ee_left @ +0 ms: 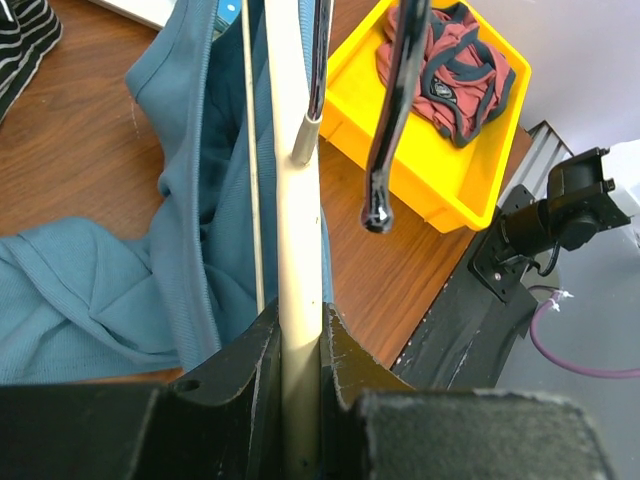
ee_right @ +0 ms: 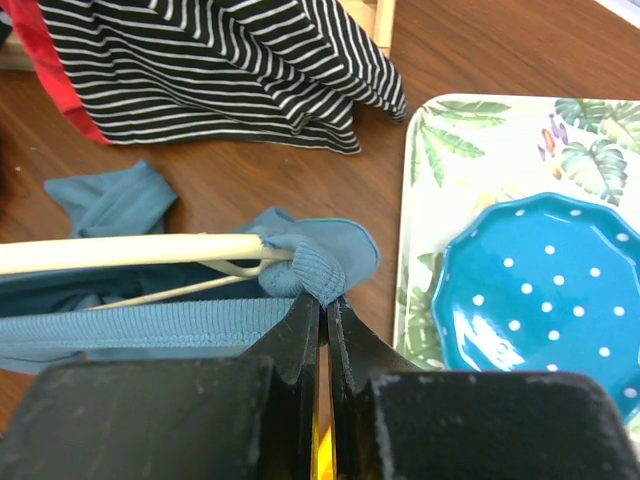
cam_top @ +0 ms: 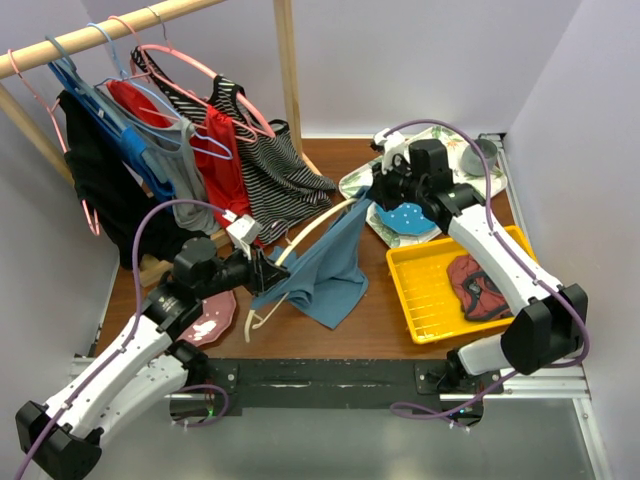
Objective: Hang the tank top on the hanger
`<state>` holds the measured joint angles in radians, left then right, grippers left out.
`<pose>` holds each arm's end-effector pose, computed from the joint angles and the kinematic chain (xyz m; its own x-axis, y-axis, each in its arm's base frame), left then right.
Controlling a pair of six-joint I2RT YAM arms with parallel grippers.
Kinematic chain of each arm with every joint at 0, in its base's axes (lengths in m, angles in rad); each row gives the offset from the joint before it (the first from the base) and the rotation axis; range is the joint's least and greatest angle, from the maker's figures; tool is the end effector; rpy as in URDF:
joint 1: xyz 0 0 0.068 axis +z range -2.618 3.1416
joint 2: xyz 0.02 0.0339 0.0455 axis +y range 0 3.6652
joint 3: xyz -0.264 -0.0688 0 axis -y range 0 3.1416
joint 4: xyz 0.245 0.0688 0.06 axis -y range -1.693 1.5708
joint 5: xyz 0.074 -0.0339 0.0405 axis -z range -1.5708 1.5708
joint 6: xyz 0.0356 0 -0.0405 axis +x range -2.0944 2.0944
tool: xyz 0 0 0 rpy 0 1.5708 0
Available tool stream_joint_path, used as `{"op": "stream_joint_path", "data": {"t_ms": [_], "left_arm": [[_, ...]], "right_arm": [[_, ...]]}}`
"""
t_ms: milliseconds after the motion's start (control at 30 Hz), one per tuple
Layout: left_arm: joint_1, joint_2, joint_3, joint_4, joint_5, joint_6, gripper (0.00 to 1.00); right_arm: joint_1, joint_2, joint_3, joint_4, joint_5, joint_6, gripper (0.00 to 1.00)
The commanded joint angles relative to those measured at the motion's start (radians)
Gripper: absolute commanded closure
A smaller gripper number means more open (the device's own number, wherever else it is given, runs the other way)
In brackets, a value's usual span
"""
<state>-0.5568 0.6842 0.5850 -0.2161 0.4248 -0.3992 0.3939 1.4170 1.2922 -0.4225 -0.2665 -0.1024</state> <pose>0.1335 -0.1004 0.2828 -0.5590 -0.0692 -0.8263 0.6478 0.5856 -0.4873 0.2943 0.1325 0.3470 -0.4189 -0.2809 -0.8635 -0.6240 0.7799 0.0490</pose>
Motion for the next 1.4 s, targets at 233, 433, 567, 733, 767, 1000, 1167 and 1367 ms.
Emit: {"op": "stream_joint_path", "data": {"t_ms": [233,433,567,733,767,1000,1167,1367], "left_arm": [[0.009,0.024,0.022,0.047,0.068,0.019,1.0],[0.012,0.055,0.051,0.055,0.077,0.029,1.0],[0.015,0.061,0.09,0.028,0.083,0.069,1.0],[0.017,0.06,0.159,-0.063,0.089,0.14,1.0],[0.017,0.063,0.17,-0.077,0.097,0.166,1.0],[0.018,0.136,0.335,-0.244,0.247,0.304,1.0],[0.017,0.159,0.418,-0.345,0.308,0.37,1.0],[0.018,0.179,0.463,-0.378,0.358,0.392,1.0]], "right_arm": [[0.019,0.008,0.116,0.011,-0.258,-0.057,1.0],[0.095,0.003,0.151,-0.169,-0.402,-0.297,0.96],[0.125,-0.031,0.167,-0.388,-0.361,-0.471,0.75],[0.08,-0.17,0.185,-0.441,-0.26,-0.559,0.31],[0.076,-0.191,0.197,-0.455,-0.251,-0.6,0.28],[0.069,-0.167,0.243,-0.619,-0.273,-0.953,0.23],[0.069,-0.107,0.274,-0.818,-0.39,-1.149,0.23],[0.086,-0.064,0.268,-0.911,-0.474,-1.229,0.23]]}}
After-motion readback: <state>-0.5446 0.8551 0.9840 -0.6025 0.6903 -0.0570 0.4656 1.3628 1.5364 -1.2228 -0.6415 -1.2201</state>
